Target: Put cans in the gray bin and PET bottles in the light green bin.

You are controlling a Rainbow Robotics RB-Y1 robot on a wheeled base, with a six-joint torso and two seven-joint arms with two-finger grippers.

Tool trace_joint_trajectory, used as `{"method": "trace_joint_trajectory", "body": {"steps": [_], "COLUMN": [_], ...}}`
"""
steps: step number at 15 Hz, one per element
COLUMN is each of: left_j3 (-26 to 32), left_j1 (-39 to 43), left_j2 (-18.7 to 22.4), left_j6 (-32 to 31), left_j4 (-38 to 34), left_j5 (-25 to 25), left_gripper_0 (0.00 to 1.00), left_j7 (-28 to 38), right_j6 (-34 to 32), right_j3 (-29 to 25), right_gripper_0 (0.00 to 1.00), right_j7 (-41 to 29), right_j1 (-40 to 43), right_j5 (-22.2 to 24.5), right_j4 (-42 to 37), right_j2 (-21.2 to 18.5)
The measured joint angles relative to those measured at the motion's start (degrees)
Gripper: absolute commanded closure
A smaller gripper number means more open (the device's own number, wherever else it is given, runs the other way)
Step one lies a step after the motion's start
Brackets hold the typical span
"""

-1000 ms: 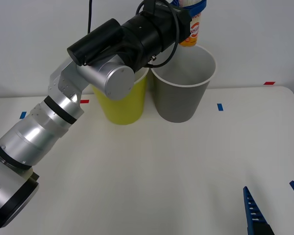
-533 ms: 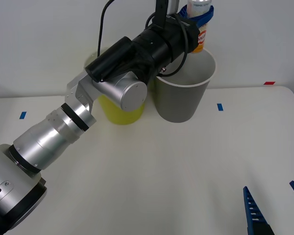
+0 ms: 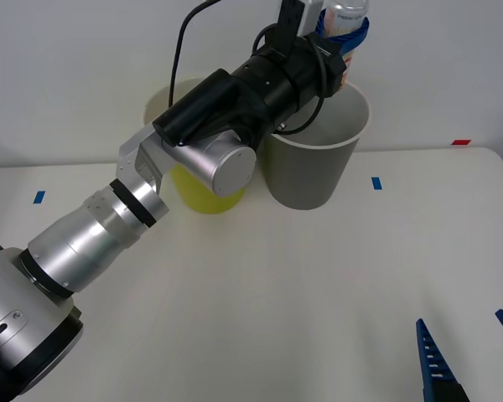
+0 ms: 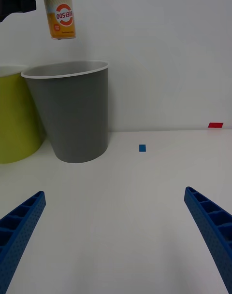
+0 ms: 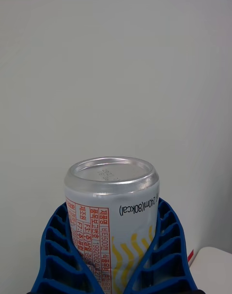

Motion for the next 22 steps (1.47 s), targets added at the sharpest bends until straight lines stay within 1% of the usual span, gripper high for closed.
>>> {"method": "trace_joint_trajectory", "body": {"steps": [2, 4, 7, 8, 9, 10, 19, 22], "left_j3": [-0.18, -1.2, -1.49, -1.5, -1.5, -1.5, -1.5, -1.5], "left_j1": [0.0, 0.0, -0.07, -0.08, -0.08, -0.08, -0.08, -0.02], "left_j2": [-0.53, -1.39, -1.61, -1.55, -1.45, -1.33, 0.03, 1.14], "left_j6": [-1.08, -5.66, -6.41, -6.42, -6.42, -6.42, -6.42, -6.42], "left_j4": [1.19, 3.57, 4.17, 4.18, 4.18, 4.19, 4.27, 3.23], "left_j5": [-0.01, 0.0, 0.44, 0.55, 0.62, 0.69, 1.72, 1.9], "left_gripper_0": [1.0, 1.0, 1.0, 0.94, 0.36, 0.0, 0.0, 0.0], "left_j7": [-0.21, -0.34, -0.34, -0.3, -0.28, -0.23, 0.44, 0.89], "right_j6": [0.0, 0.0, 0.0, 0.0, 0.0, 0.0, 0.0, 0.0], "right_j3": [0.0, 0.0, 0.0, 0.0, 0.0, 0.0, 0.0, 0.0], "right_gripper_0": [0.0, 0.0, 0.0, 0.0, 0.0, 0.0, 0.0, 0.0], "right_j7": [0.0, 0.0, 0.0, 0.0, 0.0, 0.0, 0.0, 0.0], "right_j1": [0.0, 0.0, 0.0, 0.0, 0.0, 0.0, 0.0, 0.0], "right_j5": [0.0, 0.0, 0.0, 0.0, 0.0, 0.0, 0.0, 0.0], "right_j4": [0.0, 0.0, 0.0, 0.0, 0.0, 0.0, 0.0, 0.0], "right_j2": [0.0, 0.0, 0.0, 0.0, 0.0, 0.0, 0.0, 0.0]}}
